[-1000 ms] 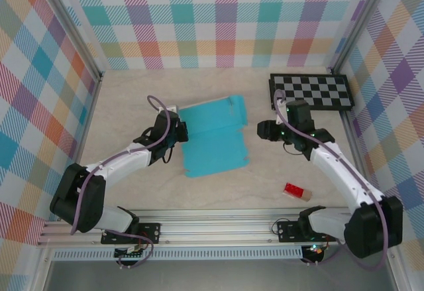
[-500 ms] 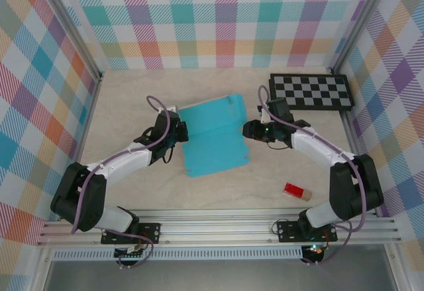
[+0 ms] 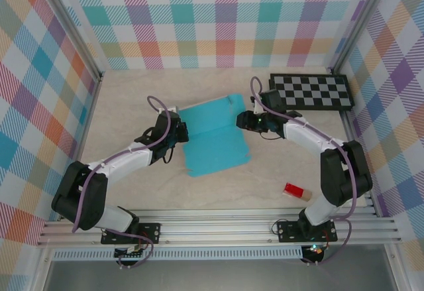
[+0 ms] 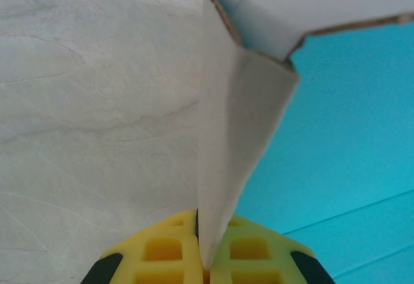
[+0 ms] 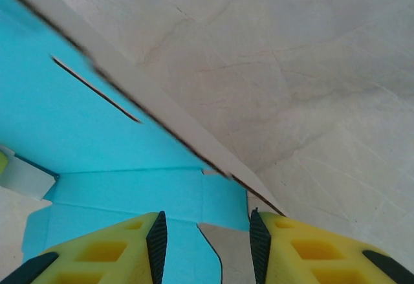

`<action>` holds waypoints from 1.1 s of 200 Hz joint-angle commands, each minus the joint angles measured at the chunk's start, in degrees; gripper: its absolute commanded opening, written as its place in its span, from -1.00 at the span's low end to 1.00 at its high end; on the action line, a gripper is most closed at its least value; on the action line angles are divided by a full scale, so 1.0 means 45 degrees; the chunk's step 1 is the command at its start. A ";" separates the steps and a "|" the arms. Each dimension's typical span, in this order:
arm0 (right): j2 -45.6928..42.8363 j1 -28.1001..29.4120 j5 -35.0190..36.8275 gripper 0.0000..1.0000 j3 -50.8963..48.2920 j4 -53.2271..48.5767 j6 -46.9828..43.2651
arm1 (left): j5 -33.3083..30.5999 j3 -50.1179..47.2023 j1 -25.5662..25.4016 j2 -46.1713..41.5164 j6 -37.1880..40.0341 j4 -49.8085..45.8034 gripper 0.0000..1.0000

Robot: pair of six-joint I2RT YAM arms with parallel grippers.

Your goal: Fold the paper box

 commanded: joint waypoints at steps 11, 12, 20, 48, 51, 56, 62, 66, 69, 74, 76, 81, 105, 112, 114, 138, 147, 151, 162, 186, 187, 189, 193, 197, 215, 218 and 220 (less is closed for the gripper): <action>0.0320 0.0504 -0.0178 -0.19 0.0537 0.0097 -0.0252 | 0.0221 0.0162 0.0126 0.0150 -0.0259 0.0273 -1.00; 0.0325 0.0525 -0.0177 -0.19 0.0548 0.0106 -0.0256 | 0.0226 0.0153 0.0126 0.0146 -0.0269 0.0273 -1.00; 0.0388 0.0599 -0.0123 -0.19 0.0624 0.0068 -0.0246 | 0.0242 0.0177 0.0131 0.0163 -0.0278 0.0273 -1.00; 0.0356 0.0684 0.0601 -0.17 0.0657 -0.0203 -0.0610 | 0.0248 0.0257 0.0127 0.0181 -0.0245 0.0159 -1.00; 0.0336 0.0686 0.0766 -0.16 0.0657 -0.0267 -0.0694 | 0.0243 0.0275 0.0126 0.0194 -0.0204 0.0122 -1.00; 0.0311 0.0695 0.1067 -0.15 0.0662 -0.0402 -0.0856 | 0.0231 0.0271 0.0126 0.0165 -0.0172 0.0083 -1.00; 0.0294 0.0684 0.1340 -0.15 0.0676 -0.0529 -0.1103 | 0.0231 0.0280 0.0126 0.0167 -0.0116 0.0006 -1.00; 0.0288 0.0665 0.1480 -0.15 0.0686 -0.0599 -0.1265 | 0.0237 0.0281 0.0126 0.0162 -0.0097 -0.0006 -1.00; 0.0306 0.0664 0.1560 -0.14 0.0704 -0.0656 -0.1391 | 0.0254 0.0281 0.0131 0.0157 -0.0093 -0.0016 -1.00; 0.0338 0.0649 0.1660 -0.14 0.0761 -0.0776 -0.1554 | 0.0270 0.0256 0.0125 0.0143 -0.0052 -0.0020 -1.00; 0.0347 0.0651 0.1714 -0.14 0.0785 -0.0836 -0.1633 | 0.0285 0.0260 0.0126 0.0143 -0.0051 -0.0020 -1.00; 0.0385 0.0652 0.1815 -0.13 0.0845 -0.0974 -0.1784 | 0.0302 0.0235 0.0126 0.0109 -0.0030 -0.0029 -1.00; 0.0496 0.0586 0.2361 -0.10 0.1064 -0.1620 -0.2214 | 0.0334 0.0196 0.0126 0.0034 0.0053 -0.0126 -1.00; 0.0542 0.0555 0.2358 -0.10 0.1114 -0.1715 -0.2266 | 0.0355 0.0193 0.0127 0.0025 0.0068 -0.0147 -1.00; 0.0569 0.0549 0.2338 -0.10 0.1123 -0.1725 -0.2280 | 0.0365 0.0181 0.0126 0.0025 0.0071 -0.0125 -1.00; 0.0861 0.0547 0.2097 -0.11 0.1300 -0.1907 -0.2291 | 0.0429 0.0249 0.0126 0.0025 0.0073 -0.0120 -1.00; 0.0948 0.0557 0.2007 -0.11 0.1344 -0.1902 -0.2259 | 0.0470 0.0290 0.0126 0.0055 0.0054 -0.0102 -1.00; 0.1002 0.0551 0.1976 -0.11 0.1374 -0.1926 -0.2206 | 0.0486 0.0312 0.0126 0.0074 0.0053 -0.0098 -1.00; 0.1130 0.0548 0.1936 -0.11 0.1454 -0.1978 -0.2145 | 0.0532 0.0377 0.0131 0.0099 0.0054 -0.0125 -1.00; 0.1362 0.0550 0.1780 -0.12 0.1537 -0.1937 -0.2126 | 0.0622 0.0456 0.0126 0.0107 0.0055 -0.0118 -1.00; 0.1374 0.0558 0.1769 -0.12 0.1536 -0.1937 -0.2120 | 0.0622 0.0456 0.0126 0.0105 0.0054 -0.0118 -1.00; 0.1387 0.0555 0.1751 -0.12 0.1536 -0.1922 -0.2102 | 0.0622 0.0447 0.0126 0.0104 0.0063 -0.0113 -1.00; 0.1404 0.0551 0.1715 -0.12 0.1541 -0.1892 -0.2080 | 0.0649 0.0456 0.0126 0.0096 0.0054 -0.0101 -1.00; 0.1422 0.0547 0.1678 -0.12 0.1536 -0.1864 -0.2062 | 0.0660 0.0472 0.0126 0.0088 0.0055 -0.0108 -1.00; 0.1491 0.0548 0.1469 -0.13 0.1575 -0.1718 -0.1950 | 0.0699 0.0459 0.0132 0.0113 0.0044 -0.0098 -1.00; 0.1494 0.0547 0.1422 -0.13 0.1565 -0.1663 -0.1941 | 0.0702 0.0454 0.0127 0.0117 0.0027 -0.0098 -1.00; 0.1496 0.0547 0.1400 -0.13 0.1558 -0.1614 -0.1920 | 0.0710 0.0446 0.0126 0.0121 0.0032 -0.0108 -1.00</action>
